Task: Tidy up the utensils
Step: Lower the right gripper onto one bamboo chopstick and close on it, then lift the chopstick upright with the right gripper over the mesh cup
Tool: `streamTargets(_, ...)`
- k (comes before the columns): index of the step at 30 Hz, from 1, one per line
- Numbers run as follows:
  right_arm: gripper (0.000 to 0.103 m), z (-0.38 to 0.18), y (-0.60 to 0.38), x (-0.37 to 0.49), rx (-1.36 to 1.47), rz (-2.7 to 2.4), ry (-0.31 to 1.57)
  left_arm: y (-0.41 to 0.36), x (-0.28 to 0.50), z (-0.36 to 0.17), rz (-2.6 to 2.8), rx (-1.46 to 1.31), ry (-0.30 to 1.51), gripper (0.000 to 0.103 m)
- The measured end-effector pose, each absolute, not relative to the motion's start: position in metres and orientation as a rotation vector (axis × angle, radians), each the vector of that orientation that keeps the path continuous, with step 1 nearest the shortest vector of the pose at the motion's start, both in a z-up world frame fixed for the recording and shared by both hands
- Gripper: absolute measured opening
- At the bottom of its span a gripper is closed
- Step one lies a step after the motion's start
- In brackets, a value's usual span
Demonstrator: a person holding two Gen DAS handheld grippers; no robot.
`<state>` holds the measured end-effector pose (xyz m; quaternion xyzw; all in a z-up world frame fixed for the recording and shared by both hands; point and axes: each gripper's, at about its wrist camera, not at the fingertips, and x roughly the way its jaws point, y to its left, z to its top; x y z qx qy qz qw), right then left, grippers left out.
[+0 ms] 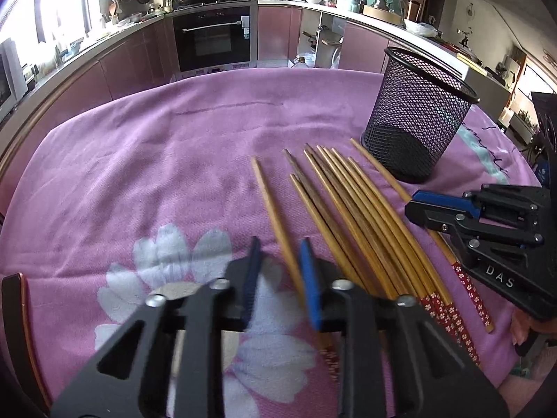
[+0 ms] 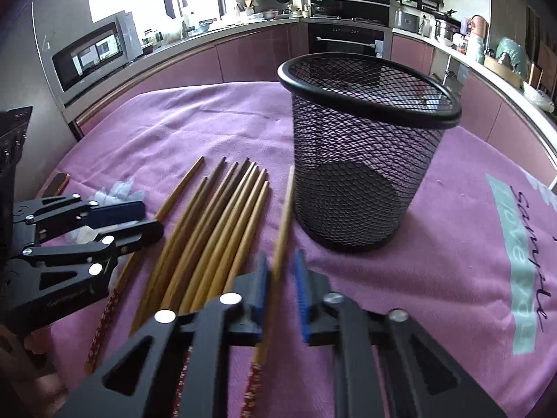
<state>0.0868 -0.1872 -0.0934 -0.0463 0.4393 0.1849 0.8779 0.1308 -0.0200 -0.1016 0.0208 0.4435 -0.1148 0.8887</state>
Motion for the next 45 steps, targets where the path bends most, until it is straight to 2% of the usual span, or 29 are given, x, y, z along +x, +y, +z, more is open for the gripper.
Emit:
streamTargets(6,0.005,-0.092,-0.193,0.082,-0.051,0.408,0.911,-0.016,0.128,-0.101,-0.234,-0.023,0.918,0.008)
streamTargets(15,0.005,-0.059,-0.208,0.061,0.029,0.510,0.823,-0.005,0.110,-0.075,-0.294,-0.082,0.855,0.008)
streamTargets(32,0.005,0.019,-0.239,0.055,0.091,0.526,0.586,0.003,0.072,0.048,-0.514,-0.192,0.580,0.008)
streamTargets(45,0.005,0.067,-0.255,0.084,0.093,0.472,0.423,-0.036,0.104,0.119,-0.532,-0.210,0.437,0.008)
